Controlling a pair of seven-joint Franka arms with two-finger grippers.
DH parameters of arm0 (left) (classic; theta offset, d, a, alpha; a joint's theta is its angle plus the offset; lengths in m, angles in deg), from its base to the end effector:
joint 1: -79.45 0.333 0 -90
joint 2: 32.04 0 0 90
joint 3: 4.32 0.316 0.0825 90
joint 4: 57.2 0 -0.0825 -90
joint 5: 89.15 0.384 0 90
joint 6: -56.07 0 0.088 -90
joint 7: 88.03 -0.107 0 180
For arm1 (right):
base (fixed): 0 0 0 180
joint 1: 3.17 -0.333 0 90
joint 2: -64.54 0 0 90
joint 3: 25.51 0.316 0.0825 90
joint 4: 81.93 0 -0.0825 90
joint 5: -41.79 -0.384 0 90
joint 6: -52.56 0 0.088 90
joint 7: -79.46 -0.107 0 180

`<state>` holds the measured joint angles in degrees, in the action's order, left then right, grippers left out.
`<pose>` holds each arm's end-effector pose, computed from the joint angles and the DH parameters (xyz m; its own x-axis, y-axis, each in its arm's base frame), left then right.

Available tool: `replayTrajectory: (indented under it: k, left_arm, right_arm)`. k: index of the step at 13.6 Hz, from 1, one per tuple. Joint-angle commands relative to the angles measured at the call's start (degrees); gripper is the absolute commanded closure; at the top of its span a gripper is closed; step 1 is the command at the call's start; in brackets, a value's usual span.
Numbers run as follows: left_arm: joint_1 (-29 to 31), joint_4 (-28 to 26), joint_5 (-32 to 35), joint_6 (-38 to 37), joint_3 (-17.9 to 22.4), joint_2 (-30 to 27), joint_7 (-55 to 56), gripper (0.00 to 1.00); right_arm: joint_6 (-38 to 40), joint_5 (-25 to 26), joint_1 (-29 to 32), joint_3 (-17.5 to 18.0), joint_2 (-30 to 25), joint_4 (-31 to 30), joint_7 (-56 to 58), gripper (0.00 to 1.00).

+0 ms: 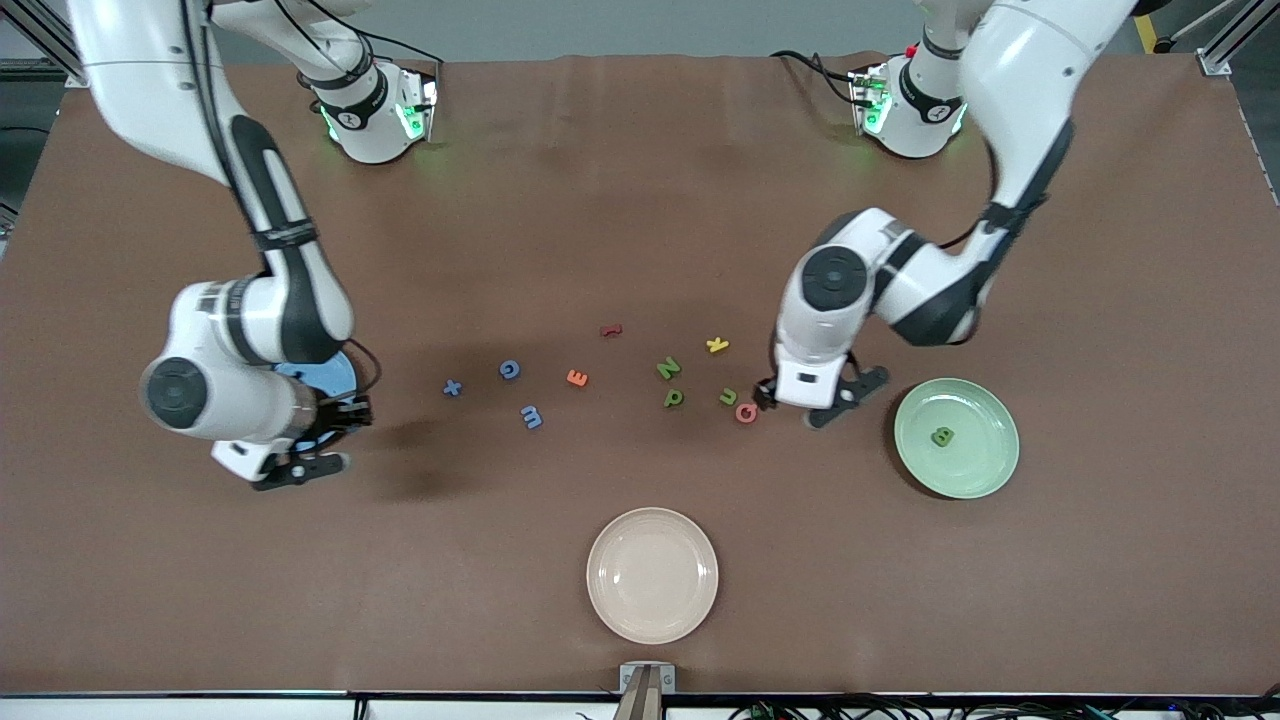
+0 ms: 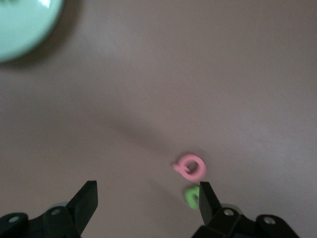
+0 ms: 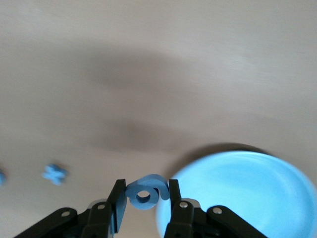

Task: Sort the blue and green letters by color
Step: 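Lower the 6 onto the blue plate while the left gripper grasps the green n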

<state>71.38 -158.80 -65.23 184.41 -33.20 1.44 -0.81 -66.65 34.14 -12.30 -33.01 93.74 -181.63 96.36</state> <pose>0.5464 -0.3608 0.2608 0.7787 0.6257 0.0470 0.6272 -0.7783 -0.0298 0.6453 0.0320 0.2738 0.9546 0.2603 -0.1448 0.2499 -0.9644 -0.0864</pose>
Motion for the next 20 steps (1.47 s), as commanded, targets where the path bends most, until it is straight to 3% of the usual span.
replayTrajectory:
  k: [1, 4, 8, 15, 17, 19, 20]
  left_arm:
    - [-4.7, 6.8, 0.1, -0.5, 0.7, 7.1, 11.4, 0.15]
    - [-5.4, 6.7, 0.2, 0.1, 0.7, 8.1, 15.6, 0.21]
    - [-5.5, 6.8, 0.2, 4.9, 2.2, 10.1, 18.9, 0.24]
    - [-5.5, 6.7, 2.0, 5.1, 3.1, 12.0, 19.1, 0.32]
    - [-5.5, 6.7, 1.9, 5.1, 3.1, 12.0, 19.0, 0.48]
    - [-5.5, 6.7, 2.2, 5.1, 3.1, 12.0, 18.2, 0.88]
    - [-5.4, 6.7, 2.4, 5.0, 3.1, 11.7, 18.2, 1.00]
  right_arm:
    - [-1.0, -0.5, 5.5, 0.7, -1.6, -3.6, 8.8, 0.83]
    - [-6.0, 0.7, 9.7, 0.6, -1.6, -7.1, 15.3, 0.83]
    - [-14.4, 2.6, 10.3, 0.0, -3.4, -14.6, 16.1, 0.83]
    - [-14.7, 2.7, 10.3, -0.8, -7.3, -22.2, 16.1, 0.81]
    - [-15.1, 2.7, 10.3, -0.8, -7.4, -22.6, 16.1, 0.80]
    - [-16.1, 2.7, 10.3, -0.8, -7.4, -23.3, 16.1, 0.77]
    - [-16.0, 2.7, 10.3, -0.8, -7.4, -23.3, 16.1, 0.70]
